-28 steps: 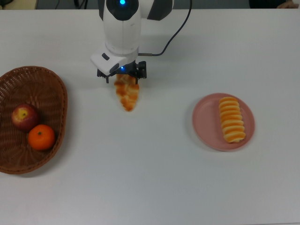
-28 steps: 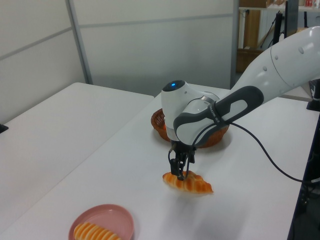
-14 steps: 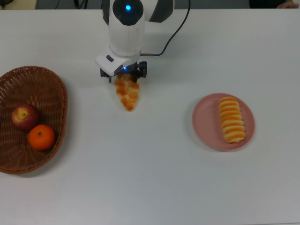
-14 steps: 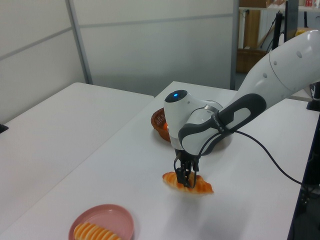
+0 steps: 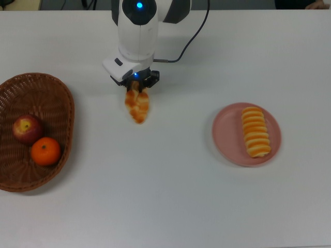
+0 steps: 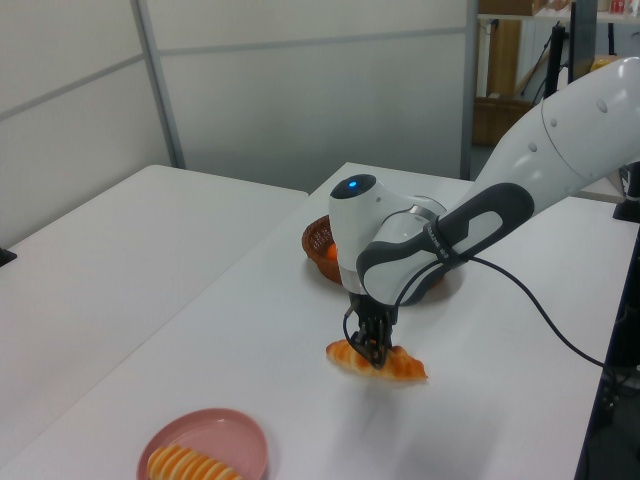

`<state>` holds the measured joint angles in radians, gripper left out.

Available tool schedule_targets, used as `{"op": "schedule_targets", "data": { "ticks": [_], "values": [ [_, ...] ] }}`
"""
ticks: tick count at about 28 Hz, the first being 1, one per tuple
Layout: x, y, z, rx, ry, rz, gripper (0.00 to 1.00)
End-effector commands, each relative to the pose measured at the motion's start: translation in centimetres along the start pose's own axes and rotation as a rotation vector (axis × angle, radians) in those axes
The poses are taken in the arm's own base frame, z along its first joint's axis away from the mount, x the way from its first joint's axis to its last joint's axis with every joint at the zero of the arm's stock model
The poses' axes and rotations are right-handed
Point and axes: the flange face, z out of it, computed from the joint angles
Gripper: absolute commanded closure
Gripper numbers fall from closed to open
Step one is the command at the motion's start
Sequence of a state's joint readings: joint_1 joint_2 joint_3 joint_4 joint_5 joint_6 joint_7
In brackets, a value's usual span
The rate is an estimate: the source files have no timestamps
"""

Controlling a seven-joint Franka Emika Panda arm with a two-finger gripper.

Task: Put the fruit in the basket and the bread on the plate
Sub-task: 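Carry the braided bread onto the pink plate beside the roll and release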

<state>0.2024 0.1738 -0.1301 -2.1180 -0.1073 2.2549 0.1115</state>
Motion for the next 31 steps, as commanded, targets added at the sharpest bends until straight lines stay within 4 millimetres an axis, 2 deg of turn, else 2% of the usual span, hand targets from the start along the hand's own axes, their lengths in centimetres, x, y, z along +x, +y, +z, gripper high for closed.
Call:
{"op": "schedule_targets", "data": {
  "ticks": [1,5,6,8,10,11,14,20,21,25,26,30,31],
  "values": [
    [1.4,0.7,-3.9,0.021,0.033,0.068,1.0],
    [2.7,0.2,-7.1,0.069,0.045,0.094,1.0],
    [3.2,-0.3,-8.4,0.084,0.06,0.096,1.0],
    [3.6,-0.8,-9.6,0.098,0.079,0.103,1.0],
    [4.1,-2.3,-10.7,0.109,0.101,0.1,1.0],
    [4.7,-4.2,-11.2,0.114,0.114,0.105,1.0],
    [5.8,-6.8,-11.6,0.117,0.13,0.119,1.0],
    [7.1,-13.6,-11.7,0.116,0.157,0.09,1.0],
    [7.2,-15.7,-11.8,0.106,0.173,0.096,1.0],
    [7.5,-18.9,-11.1,0.098,0.223,0.118,1.0],
    [7.4,-20.5,-10.6,0.104,0.246,0.12,1.0],
    [7.0,-24.1,-8.6,0.1,0.268,0.107,1.0],
    [6.9,-25.5,-7.1,0.086,0.271,0.107,1.0]
  ]
}}
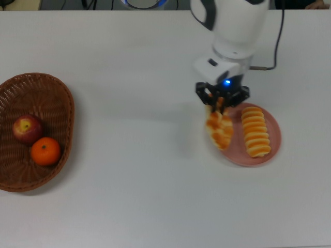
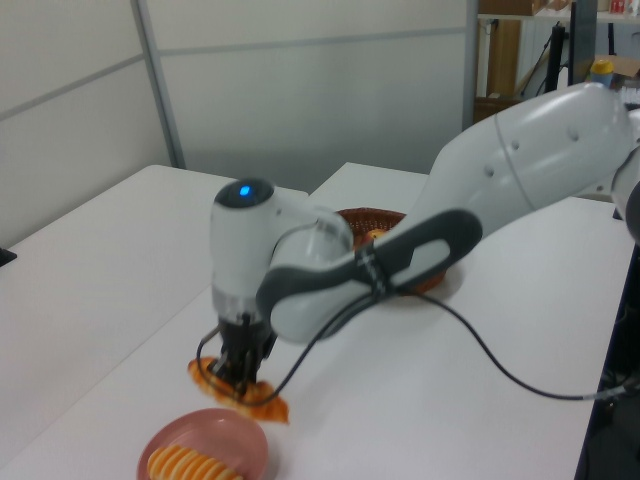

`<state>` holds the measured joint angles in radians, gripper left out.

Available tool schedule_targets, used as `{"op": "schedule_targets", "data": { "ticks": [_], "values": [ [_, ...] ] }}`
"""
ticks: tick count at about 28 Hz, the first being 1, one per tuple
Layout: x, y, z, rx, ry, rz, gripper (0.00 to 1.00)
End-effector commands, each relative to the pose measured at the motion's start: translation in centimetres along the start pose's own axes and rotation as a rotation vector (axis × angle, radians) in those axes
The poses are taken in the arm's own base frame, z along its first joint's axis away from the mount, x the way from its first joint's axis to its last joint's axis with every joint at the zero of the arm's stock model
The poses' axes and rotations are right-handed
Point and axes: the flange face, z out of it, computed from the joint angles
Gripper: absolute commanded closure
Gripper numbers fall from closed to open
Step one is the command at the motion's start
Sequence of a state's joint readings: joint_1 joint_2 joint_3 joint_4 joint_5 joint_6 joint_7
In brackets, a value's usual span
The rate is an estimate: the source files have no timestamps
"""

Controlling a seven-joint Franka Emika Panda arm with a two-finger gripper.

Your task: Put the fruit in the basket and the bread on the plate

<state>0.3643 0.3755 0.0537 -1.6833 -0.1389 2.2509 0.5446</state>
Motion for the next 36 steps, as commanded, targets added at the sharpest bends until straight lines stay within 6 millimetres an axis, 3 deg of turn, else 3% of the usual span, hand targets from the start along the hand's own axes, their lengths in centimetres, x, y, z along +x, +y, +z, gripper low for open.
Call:
{"op": "schedule_targets", "data": {
  "ticks": [1,7,8,9,11,12,18,30,34,36],
  "values": [
    [-0.8,-3.6,3.7,-0.027,0.038,0.01,1.0],
    [-0.8,-4.1,5.2,-0.021,0.073,0.033,0.99],
    [-0.8,-4.0,5.3,-0.022,0.071,0.035,0.92],
    [-0.8,-4.1,5.3,-0.022,0.072,0.031,0.79],
    [-0.8,-4.0,5.4,-0.023,0.072,0.03,0.15],
    [-0.8,-4.0,5.4,-0.025,0.071,0.028,0.0],
    [0.0,-3.4,4.3,-0.028,0.092,0.033,0.0],
    [0.3,-1.5,-4.7,-0.045,0.077,0.051,0.0],
    [0.0,1.8,-7.8,-0.071,-0.026,0.006,0.0],
    [-0.2,4.6,-10.1,-0.054,-0.099,-0.034,0.0]
  ]
}}
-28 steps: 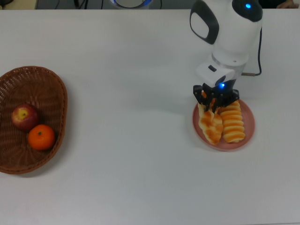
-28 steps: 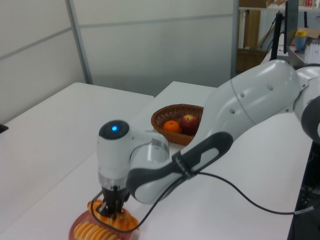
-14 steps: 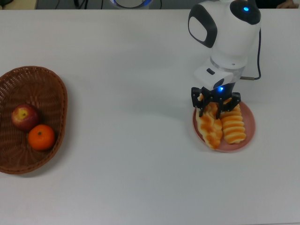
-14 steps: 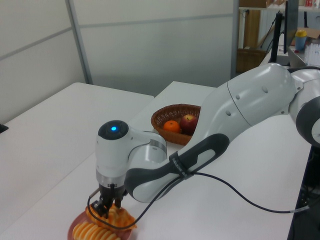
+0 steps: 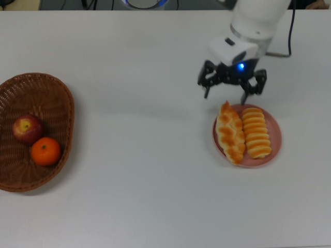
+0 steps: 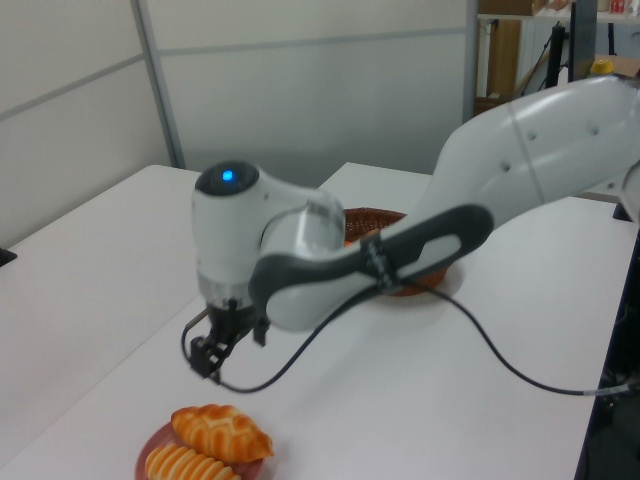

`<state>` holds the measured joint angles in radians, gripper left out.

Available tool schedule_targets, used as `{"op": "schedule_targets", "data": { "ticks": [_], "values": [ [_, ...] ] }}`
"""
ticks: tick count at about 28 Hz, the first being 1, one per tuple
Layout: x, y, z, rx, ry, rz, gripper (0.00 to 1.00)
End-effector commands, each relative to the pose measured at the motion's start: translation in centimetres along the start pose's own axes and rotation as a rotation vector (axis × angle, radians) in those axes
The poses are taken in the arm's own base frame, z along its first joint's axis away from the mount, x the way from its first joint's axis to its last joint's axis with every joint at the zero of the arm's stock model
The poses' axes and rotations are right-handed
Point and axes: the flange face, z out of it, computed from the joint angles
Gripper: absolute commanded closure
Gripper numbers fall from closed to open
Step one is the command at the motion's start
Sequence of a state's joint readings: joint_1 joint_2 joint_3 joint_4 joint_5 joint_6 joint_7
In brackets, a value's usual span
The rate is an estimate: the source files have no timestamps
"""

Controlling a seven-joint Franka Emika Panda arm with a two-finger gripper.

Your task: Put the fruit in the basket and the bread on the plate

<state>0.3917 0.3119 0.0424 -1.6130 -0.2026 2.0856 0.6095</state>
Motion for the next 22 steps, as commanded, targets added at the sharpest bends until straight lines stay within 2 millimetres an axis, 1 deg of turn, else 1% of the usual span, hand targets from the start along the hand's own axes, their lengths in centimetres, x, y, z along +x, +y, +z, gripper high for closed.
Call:
{"op": "schedule_targets", "data": {
  "ticks": [1,2,3,6,7,11,12,16,20,22],
  "values": [
    [-0.4,6.1,-4.3,0.028,-0.133,-0.085,0.0],
    [-0.4,7.4,-5.1,0.034,-0.152,-0.101,0.0],
    [-0.5,9.8,-6.5,0.043,-0.188,-0.119,0.0],
    [-0.5,13.4,-8.2,0.05,-0.218,-0.104,0.0],
    [-0.6,15.6,-9.1,0.045,-0.228,-0.085,0.0],
    [-1.2,19.5,-9.7,0.04,-0.247,-0.07,0.0],
    [-1.6,21.0,-9.9,0.04,-0.247,-0.077,0.0],
    [-2.4,23.9,-10.2,0.038,-0.245,-0.056,0.0],
    [-2.4,25.2,-10.4,0.032,-0.24,-0.034,0.0],
    [-2.1,26.4,-10.3,0.03,-0.241,-0.014,0.0]
  ]
}}
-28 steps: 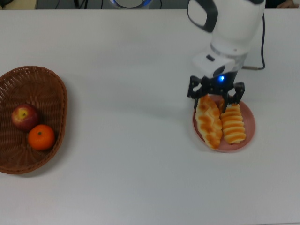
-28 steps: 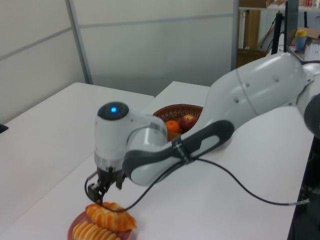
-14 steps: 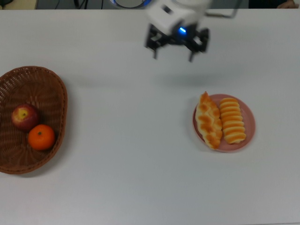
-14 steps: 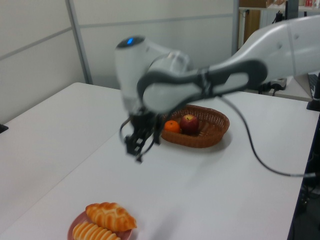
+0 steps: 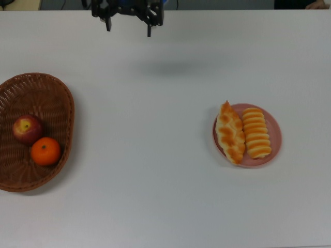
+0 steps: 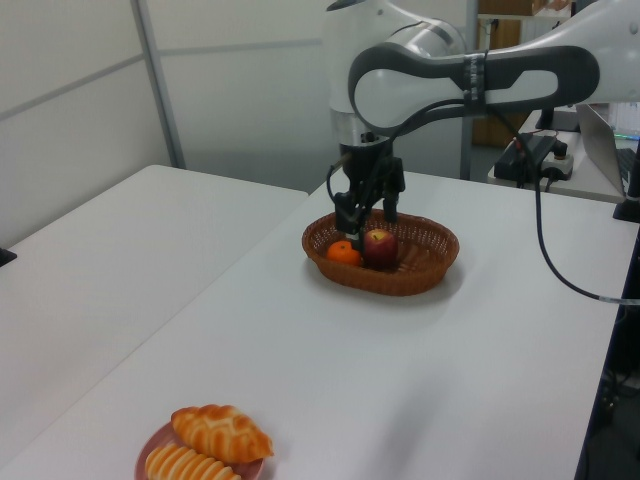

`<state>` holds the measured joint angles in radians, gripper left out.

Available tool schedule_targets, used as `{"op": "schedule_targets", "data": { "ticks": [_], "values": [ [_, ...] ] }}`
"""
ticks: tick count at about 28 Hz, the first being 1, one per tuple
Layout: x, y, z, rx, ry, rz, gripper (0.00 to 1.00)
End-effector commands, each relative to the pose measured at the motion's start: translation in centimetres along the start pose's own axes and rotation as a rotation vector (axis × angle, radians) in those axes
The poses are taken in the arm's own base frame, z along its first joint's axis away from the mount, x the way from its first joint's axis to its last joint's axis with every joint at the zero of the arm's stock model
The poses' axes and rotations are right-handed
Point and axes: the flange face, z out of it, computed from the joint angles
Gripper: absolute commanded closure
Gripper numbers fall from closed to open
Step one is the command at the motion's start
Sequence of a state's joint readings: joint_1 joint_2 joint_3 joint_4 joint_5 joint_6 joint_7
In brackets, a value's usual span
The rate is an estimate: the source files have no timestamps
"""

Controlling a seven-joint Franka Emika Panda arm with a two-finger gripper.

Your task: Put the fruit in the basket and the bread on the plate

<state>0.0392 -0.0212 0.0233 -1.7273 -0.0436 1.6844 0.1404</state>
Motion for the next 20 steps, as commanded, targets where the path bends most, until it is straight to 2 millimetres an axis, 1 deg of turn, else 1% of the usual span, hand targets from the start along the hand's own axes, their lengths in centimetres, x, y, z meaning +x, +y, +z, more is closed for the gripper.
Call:
{"op": "schedule_targets", "data": {
  "ticks": [1,2,15,20],
  "values": [
    [-0.9,1.8,-0.2,0.019,0.006,0.02,0.0],
    [-0.8,1.8,-0.5,0.02,0.012,0.02,0.0],
    [-0.7,1.7,-0.8,0.022,0.015,0.026,0.0],
    [-0.7,0.8,-0.7,0.026,0.015,0.01,0.0]
  ]
}}
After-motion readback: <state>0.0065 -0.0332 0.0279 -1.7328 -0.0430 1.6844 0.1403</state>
